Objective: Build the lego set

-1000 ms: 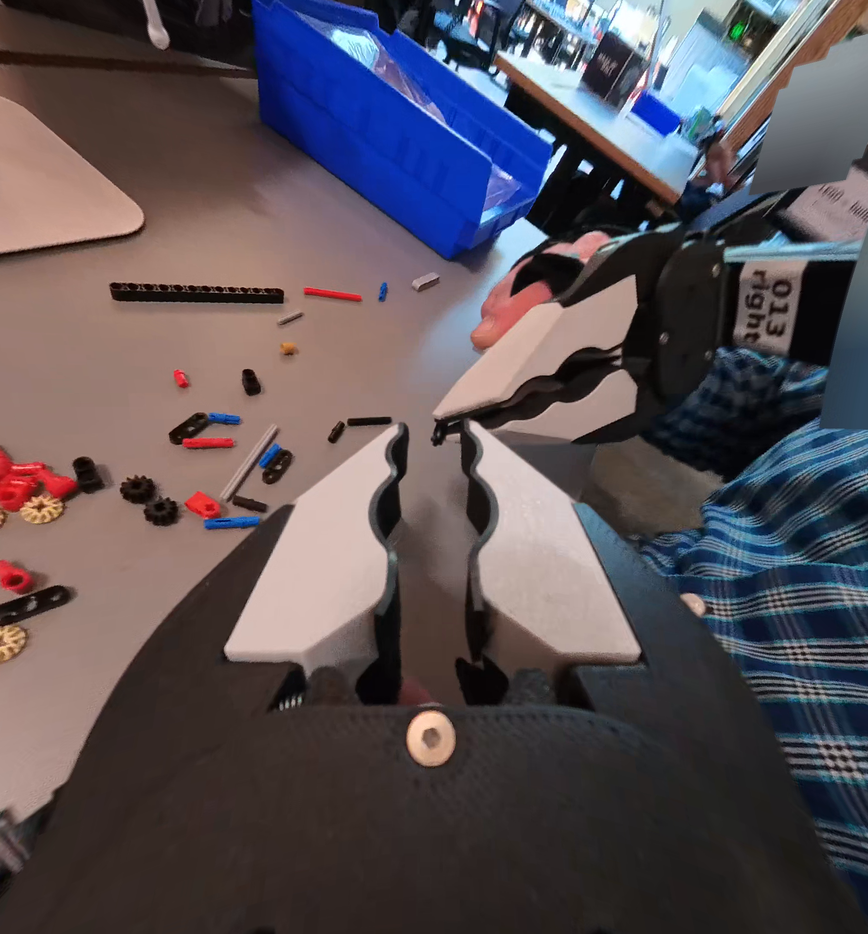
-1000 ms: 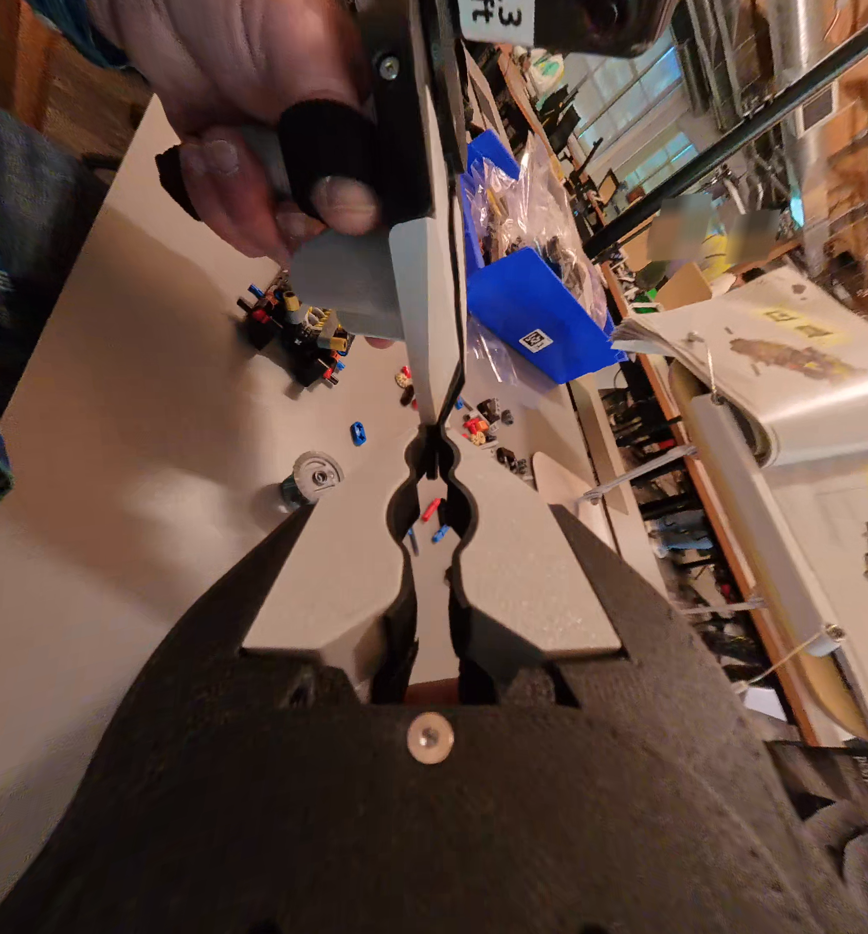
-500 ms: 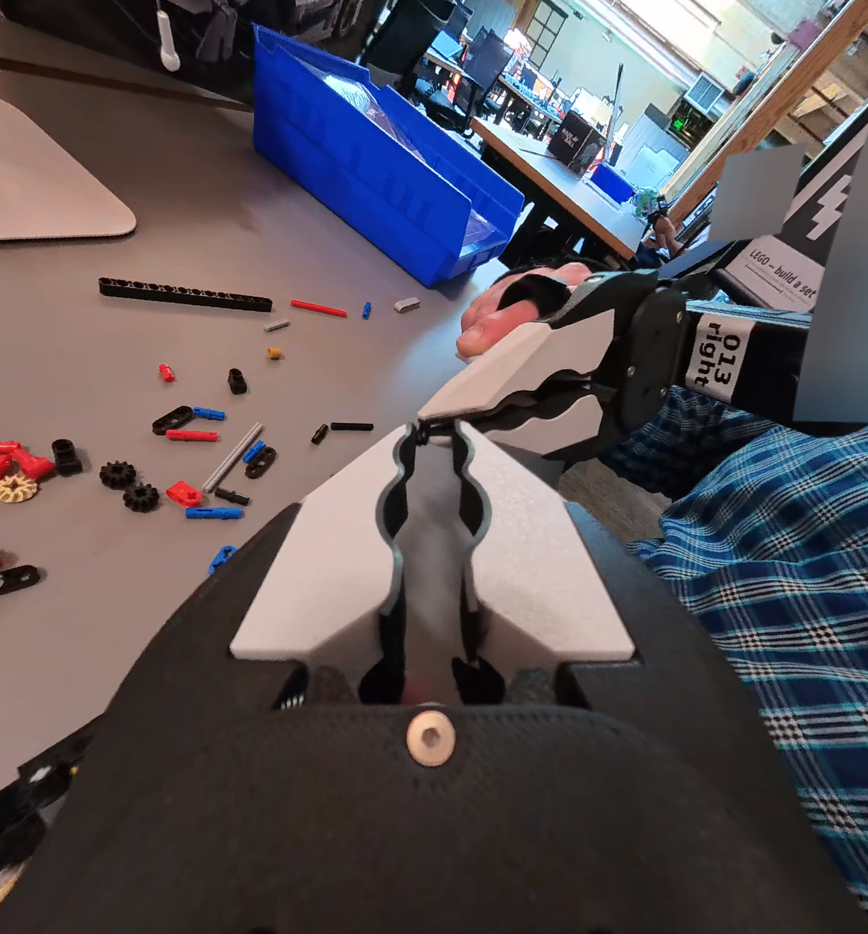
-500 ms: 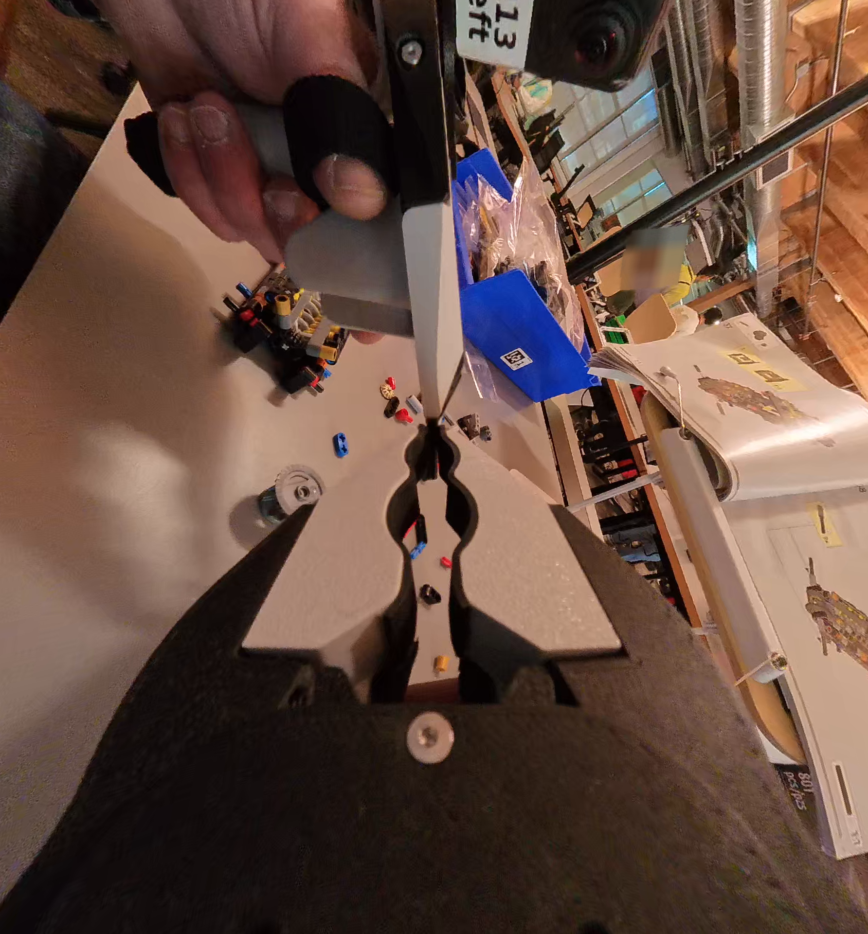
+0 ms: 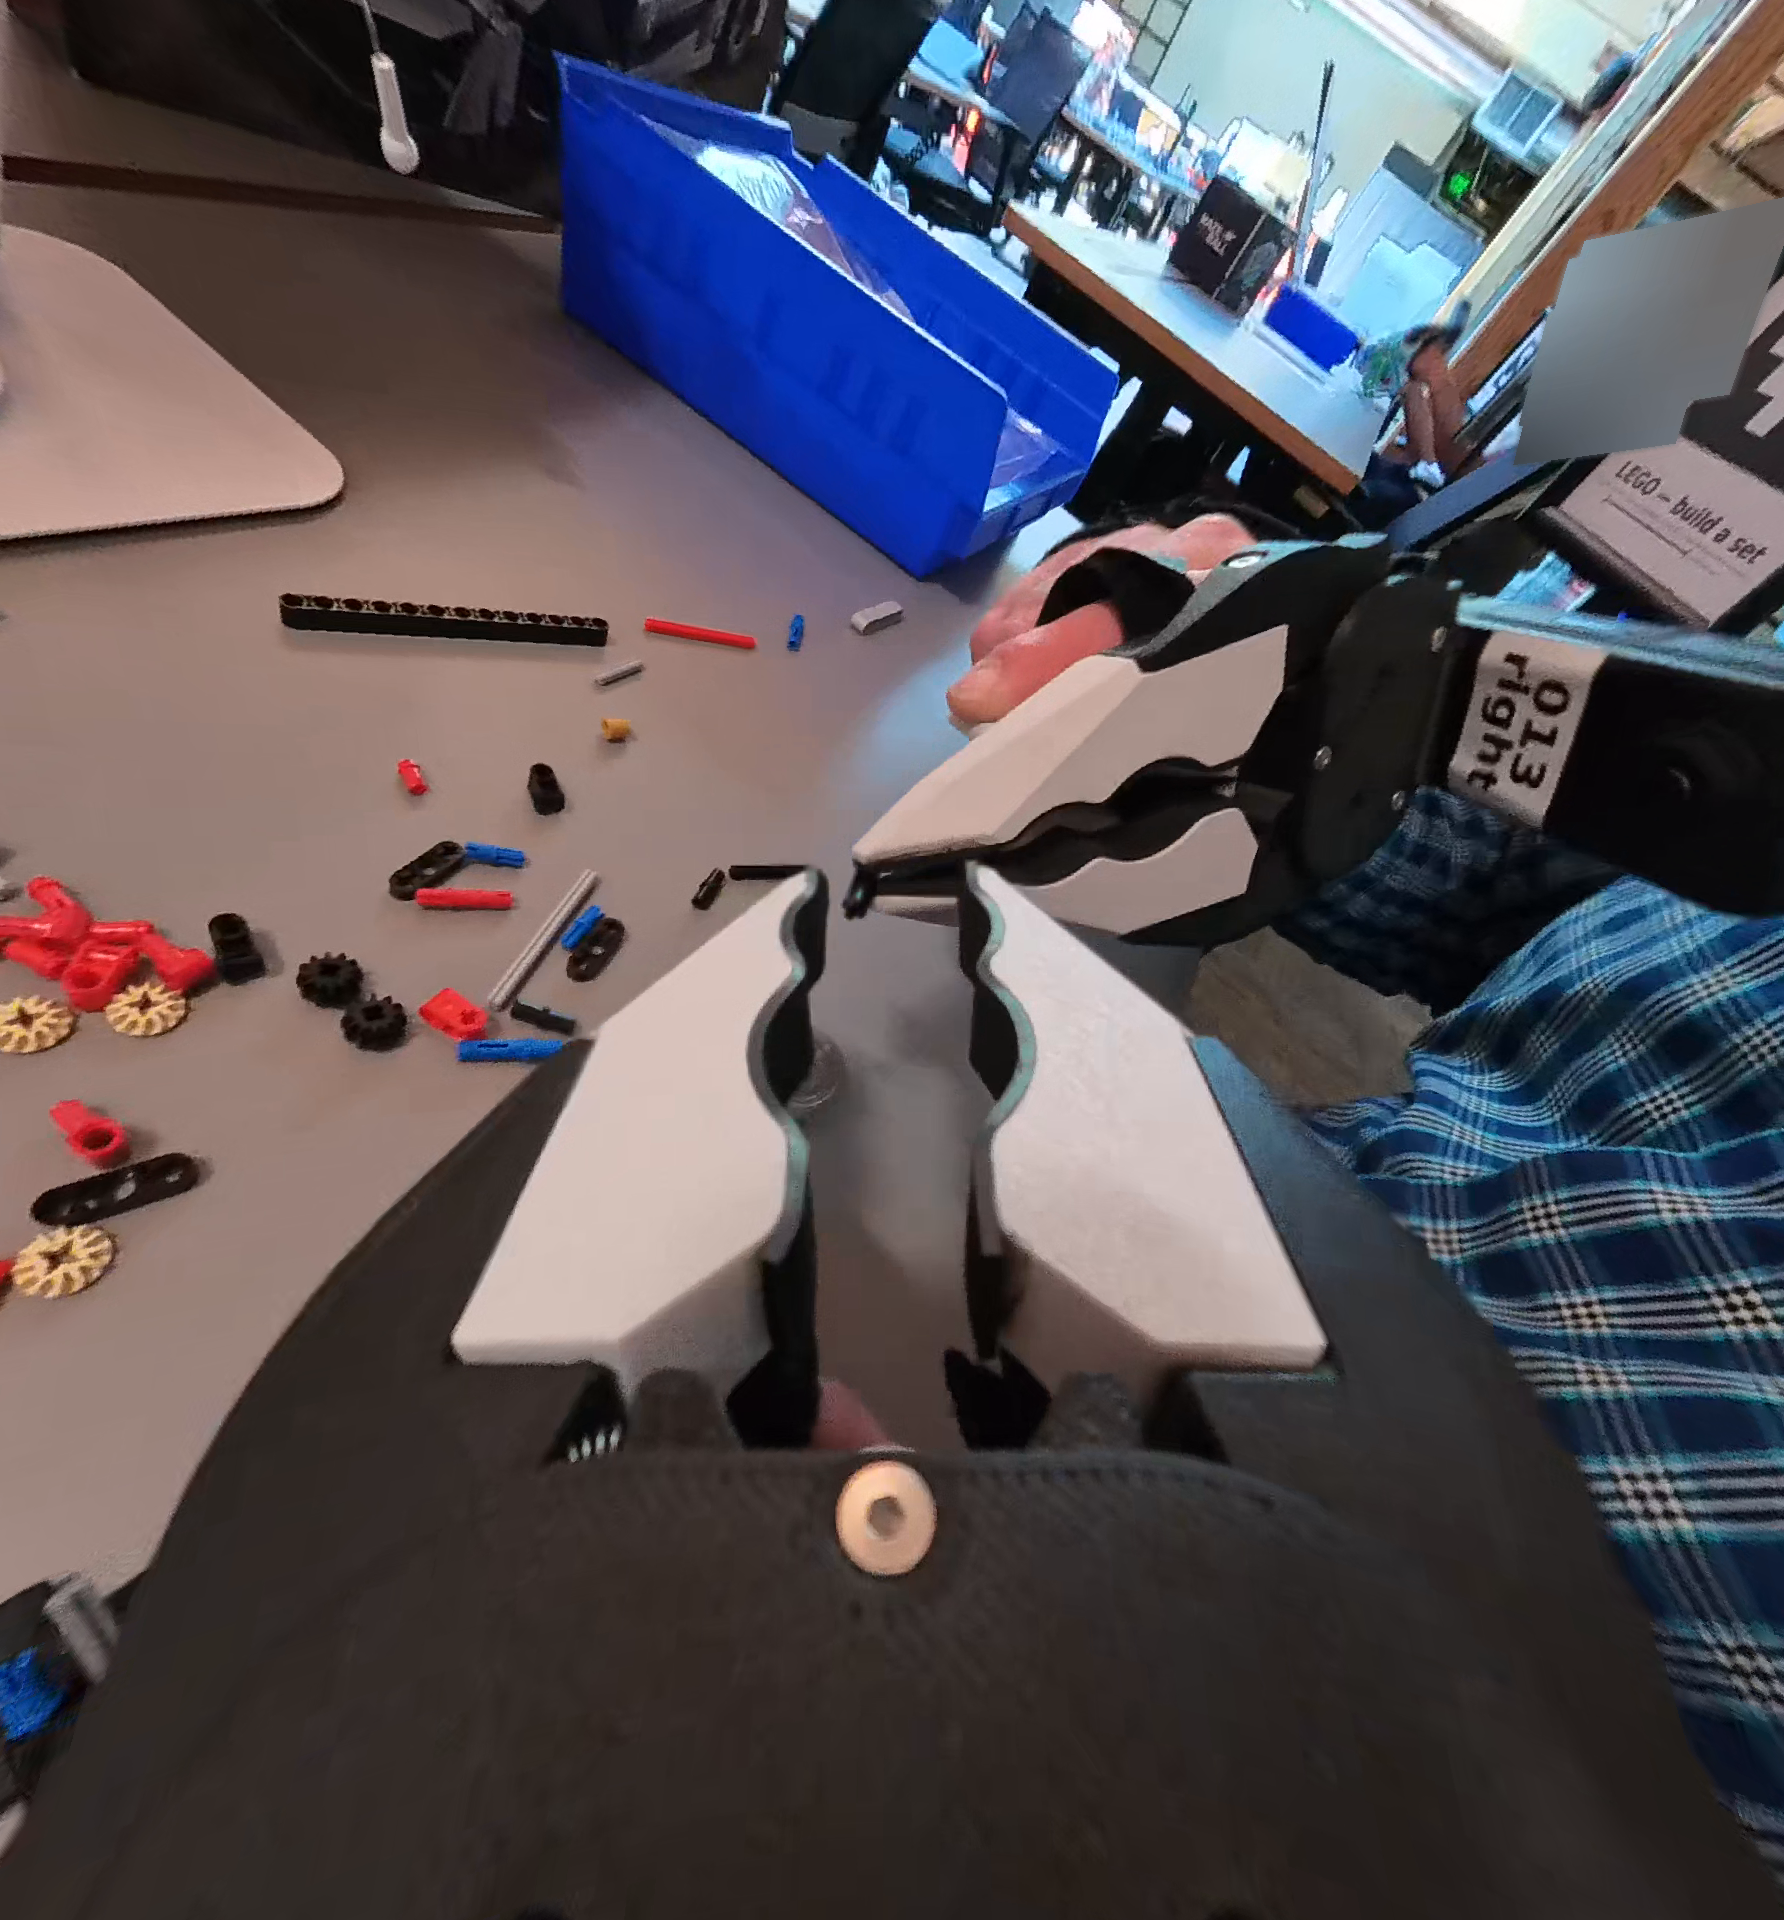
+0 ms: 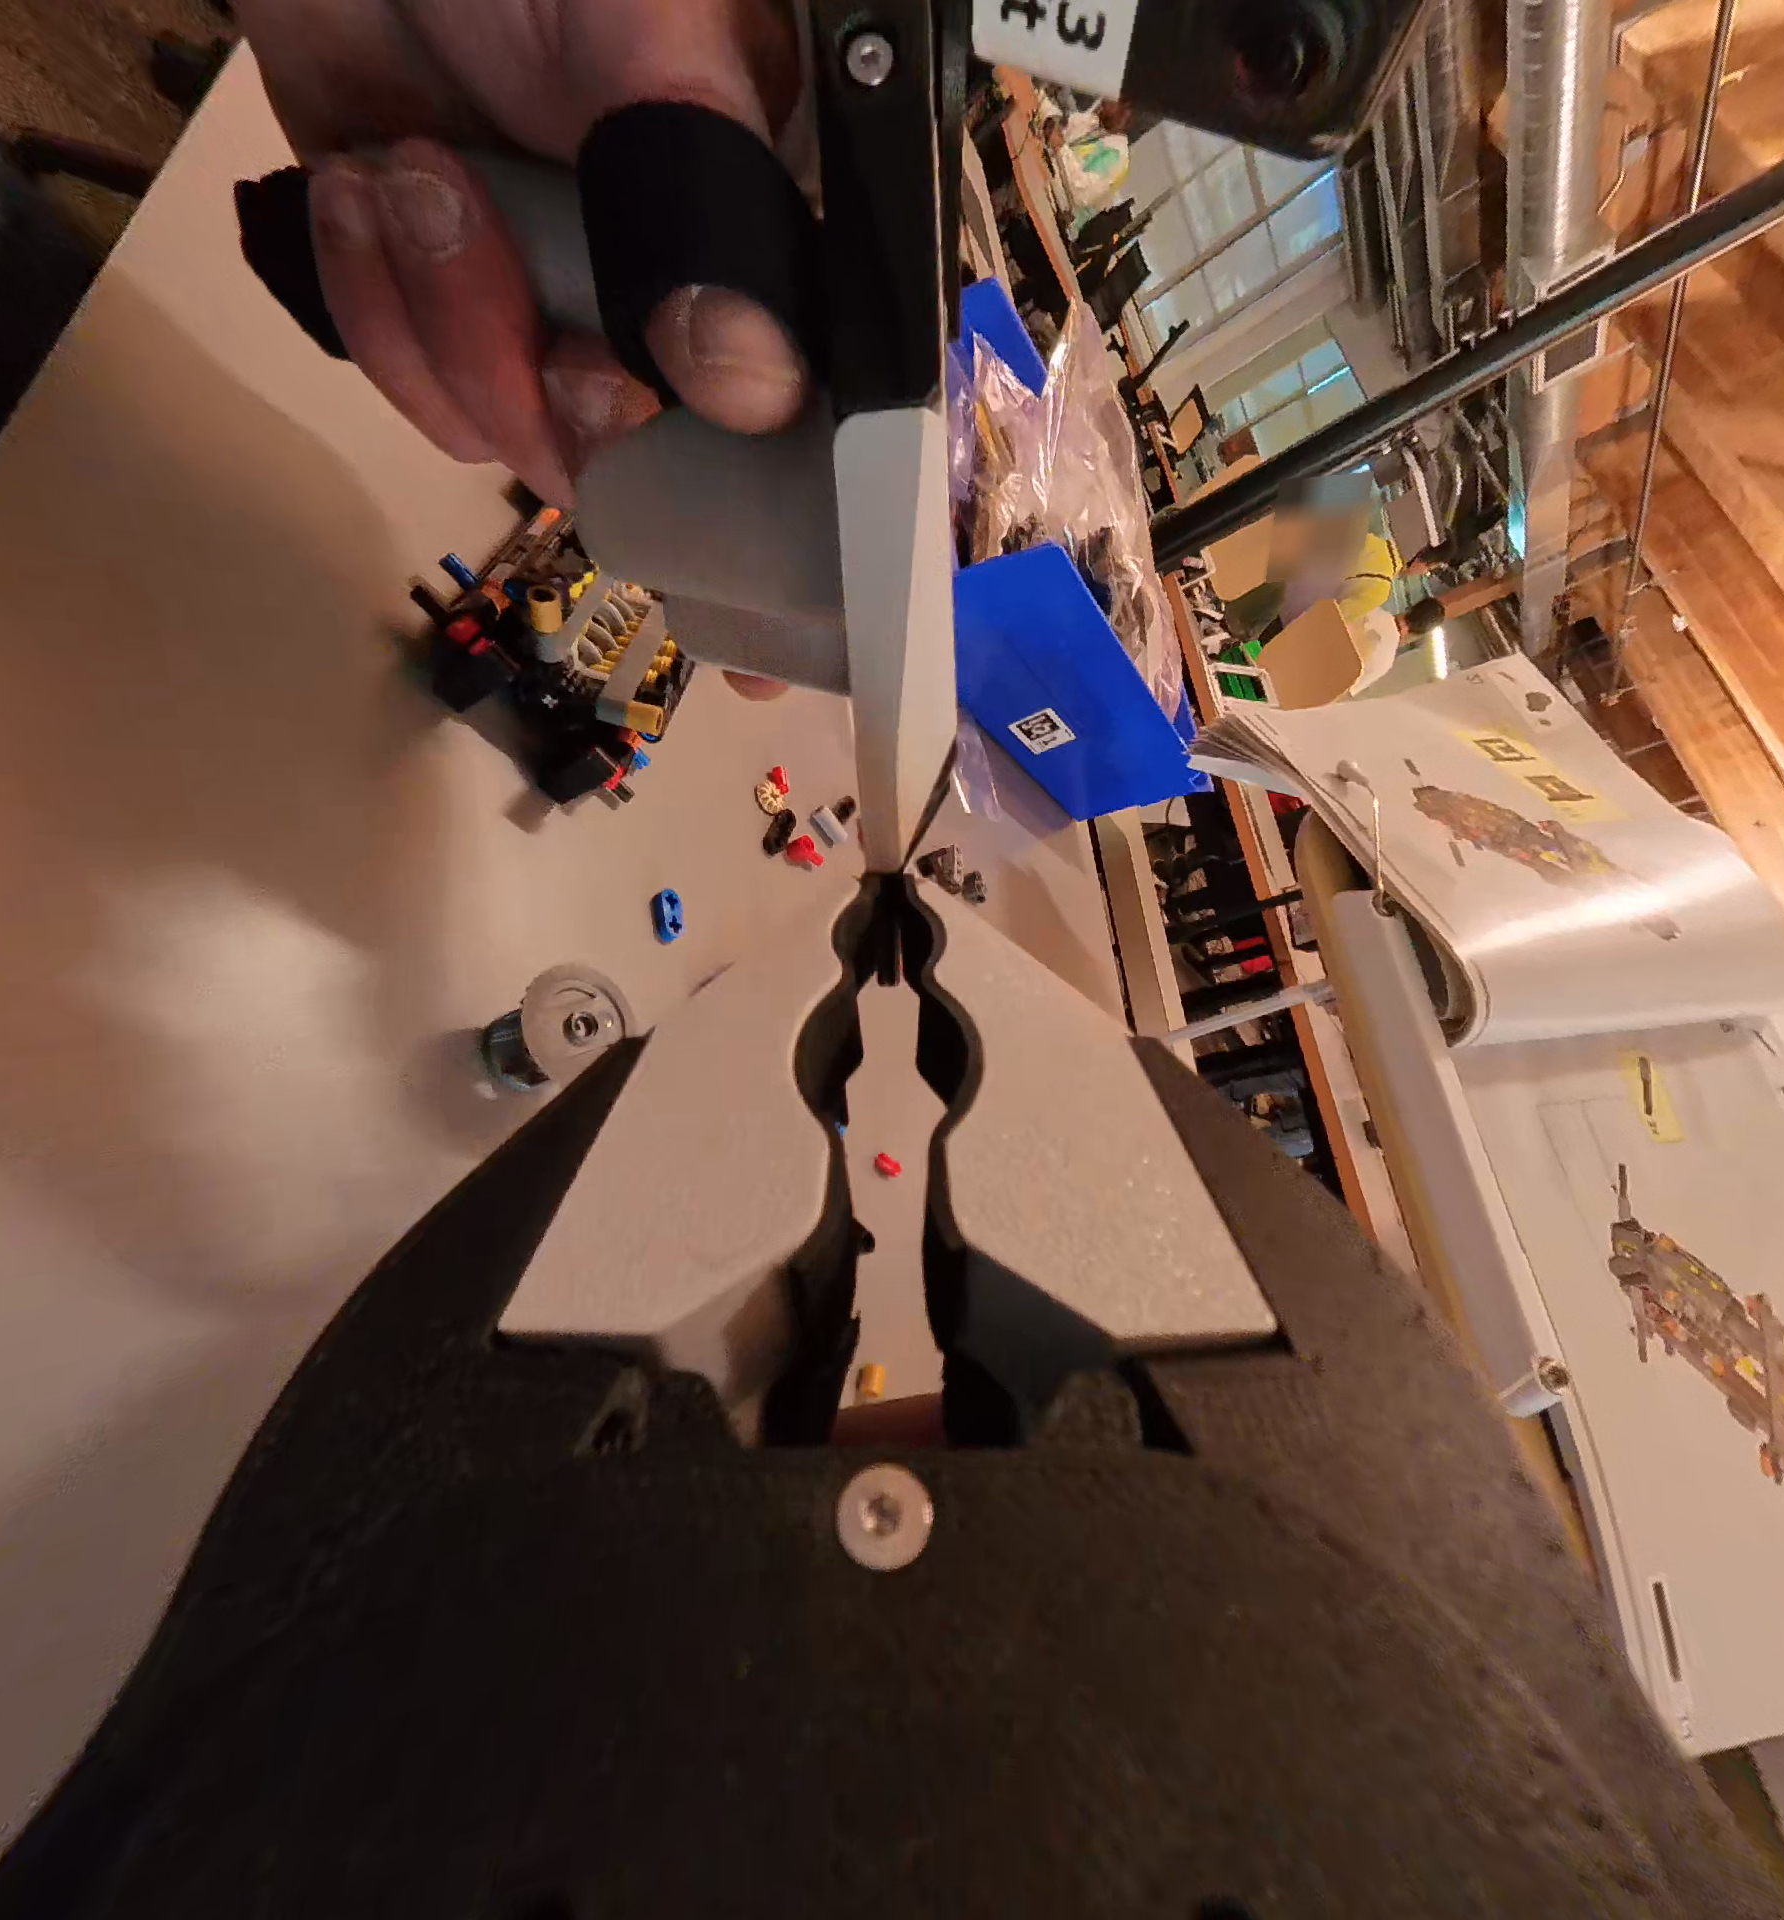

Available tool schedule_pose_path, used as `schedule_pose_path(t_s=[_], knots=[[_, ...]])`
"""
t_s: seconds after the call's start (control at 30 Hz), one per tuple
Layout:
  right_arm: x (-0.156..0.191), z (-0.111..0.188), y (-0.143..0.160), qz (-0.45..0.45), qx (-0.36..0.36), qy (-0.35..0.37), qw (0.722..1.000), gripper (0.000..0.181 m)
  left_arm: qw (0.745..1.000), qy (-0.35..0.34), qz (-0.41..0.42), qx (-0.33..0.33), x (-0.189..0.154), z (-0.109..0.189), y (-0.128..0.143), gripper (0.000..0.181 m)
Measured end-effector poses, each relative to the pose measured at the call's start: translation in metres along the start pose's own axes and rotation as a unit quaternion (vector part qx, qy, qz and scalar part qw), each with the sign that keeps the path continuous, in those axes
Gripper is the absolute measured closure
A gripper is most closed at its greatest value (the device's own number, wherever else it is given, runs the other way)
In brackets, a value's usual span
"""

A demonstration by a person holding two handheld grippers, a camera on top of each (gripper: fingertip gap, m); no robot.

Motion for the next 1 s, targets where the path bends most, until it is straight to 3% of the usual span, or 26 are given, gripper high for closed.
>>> schedule_pose_path(t_s=[0.3, 0.87, 1.0], knots=[[0.0, 0.001, -0.007, 0.0, -0.009, -0.004, 1.0, 0.181, 0.998, 0.048, 0.04, -0.032, -0.006, 0.005, -0.001, 0.157], [-0.006, -0.001, -0.011, -0.015, -0.009, 0.004, 1.0, 0.18, 0.995, 0.051, 0.056, -0.061, -0.003, 0.01, -0.005, 0.162], [-0.008, -0.001, -0.011, -0.025, -0.013, 0.005, 1.0, 0.181, 0.995, 0.043, 0.058, -0.066, 0.001, 0.012, -0.006, 0.172]])
Point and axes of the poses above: each gripper's, where its closed fingertips meet, z back along the fingers, y out of its underside, x = y × z across the jaws, the point moved 4 cm from there along z, back along the fingers, and after that the axes turned 2 degrees about x, right-handed, at the moved point
